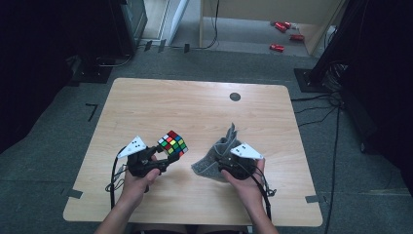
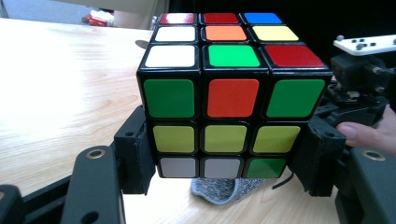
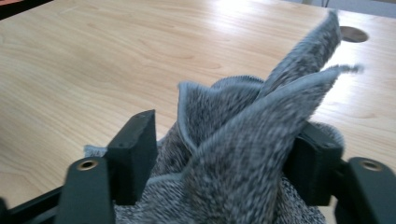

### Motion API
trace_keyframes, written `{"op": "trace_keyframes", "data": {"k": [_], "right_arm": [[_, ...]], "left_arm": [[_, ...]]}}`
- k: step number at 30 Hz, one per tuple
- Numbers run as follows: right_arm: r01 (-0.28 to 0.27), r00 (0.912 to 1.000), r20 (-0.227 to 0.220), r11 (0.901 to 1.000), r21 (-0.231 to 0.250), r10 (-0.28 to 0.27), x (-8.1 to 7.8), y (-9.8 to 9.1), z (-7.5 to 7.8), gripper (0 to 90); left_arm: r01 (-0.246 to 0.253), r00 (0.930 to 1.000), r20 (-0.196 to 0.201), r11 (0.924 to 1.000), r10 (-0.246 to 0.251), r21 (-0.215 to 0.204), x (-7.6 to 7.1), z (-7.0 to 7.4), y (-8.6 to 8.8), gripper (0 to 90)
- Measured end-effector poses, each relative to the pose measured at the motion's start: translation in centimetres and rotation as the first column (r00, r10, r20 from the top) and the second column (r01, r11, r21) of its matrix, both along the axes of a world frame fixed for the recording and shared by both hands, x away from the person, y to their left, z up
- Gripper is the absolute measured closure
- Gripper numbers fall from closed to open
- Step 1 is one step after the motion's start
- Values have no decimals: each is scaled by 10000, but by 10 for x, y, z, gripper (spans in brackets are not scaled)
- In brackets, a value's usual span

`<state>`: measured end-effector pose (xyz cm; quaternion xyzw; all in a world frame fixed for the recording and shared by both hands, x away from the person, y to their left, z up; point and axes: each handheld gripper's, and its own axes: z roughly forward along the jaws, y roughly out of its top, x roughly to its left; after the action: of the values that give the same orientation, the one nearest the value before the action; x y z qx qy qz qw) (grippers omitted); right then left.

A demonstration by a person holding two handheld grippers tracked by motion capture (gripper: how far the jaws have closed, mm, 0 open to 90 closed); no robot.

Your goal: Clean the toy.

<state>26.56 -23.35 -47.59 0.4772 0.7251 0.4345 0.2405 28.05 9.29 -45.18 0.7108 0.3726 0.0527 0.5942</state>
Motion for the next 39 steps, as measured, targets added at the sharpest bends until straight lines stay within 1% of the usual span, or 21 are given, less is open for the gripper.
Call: {"op": "trace_keyframes", "data": {"k": [3,5,8,10,11,12,13,14,15,17,19,21,23,26,28,30,31,32,33,37,39], "right_arm": [[73,10000,-21,9999,-121,-73,1,-5,5,257],[131,9998,-165,9999,-109,-133,3,-8,8,227],[202,9995,-219,9990,-395,-211,4,-13,11,219],[371,9991,-168,9986,-365,-378,4,-16,12,218],[386,9992,-92,9989,-271,-389,4,-17,13,216],[278,9996,82,9995,-155,-277,3,-17,14,211],[111,9996,256,9999,-16,-110,1,-15,17,205],[-168,9986,509,9998,115,162,-1,-10,19,199],[-391,9968,701,9991,172,378,-3,-6,21,194],[-974,9891,1127,9950,200,945,-8,6,24,190],[-1501,9788,1434,9886,146,1465,-14,20,24,186],[-1945,9681,1653,9807,218,1883,-19,33,23,182],[-2310,9578,1851,9721,400,2200,-24,43,21,181],[-2697,9423,2165,9622,387,2554,-29,56,16,181],[-2838,9362,2288,9579,440,2668,-32,62,12,180],[-2904,9323,2379,9559,441,2723,-34,68,9,179],[-2943,9299,2418,9550,364,2773,-35,71,7,175],[-2955,9268,2514,9549,293,2790,-36,73,6,173],[-2949,9255,2575,9551,294,2778,-37,75,5,169],[-2792,9227,2873,9595,383,2570,-40,79,4,168],[-2764,9205,2965,9604,343,2543,-40,81,4,168]], "left_arm": [[-190,9998,31,9998,190,16,1,0,3,343],[-241,9997,106,9997,241,26,0,1,4,343],[-270,9996,129,9996,269,40,1,1,5,344],[-275,9996,88,9996,275,26,1,1,5,343],[-272,9996,72,9996,272,1,1,2,5,343],[-267,9996,71,9996,267,-16,1,2,5,343],[-229,9997,62,9997,230,-29,1,3,4,343],[-194,9998,76,9998,194,-30,0,3,4,344],[-165,9998,65,9998,165,-58,-1,4,2,344],[-92,10000,23,9999,93,-131,-2,6,0,343],[13,10000,-67,9998,-15,-219,-3,7,-3,344],[102,9998,-156,9997,-105,-234,-5,7,-8,343],[218,9995,-212,9996,-222,-186,-6,7,-11,343],[332,9988,-365,9991,-341,-252,-7,7,-15,343],[347,9983,-453,9988,-362,-344,-8,7,-18,343],[395,9978,-516,9986,-413,-355,-9,7,-20,343],[432,9975,-536,9984,-451,-360,-9,7,-21,343],[457,9973,-559,9984,-476,-347,-10,7,-23,343],[499,9969,-594,9982,-518,-335,-10,6,-24,343],[559,9952,-779,9977,-587,-374,-11,5,-27,343],[616,9941,-863,9972,-651,-421,-11,4,-29,343]]}}
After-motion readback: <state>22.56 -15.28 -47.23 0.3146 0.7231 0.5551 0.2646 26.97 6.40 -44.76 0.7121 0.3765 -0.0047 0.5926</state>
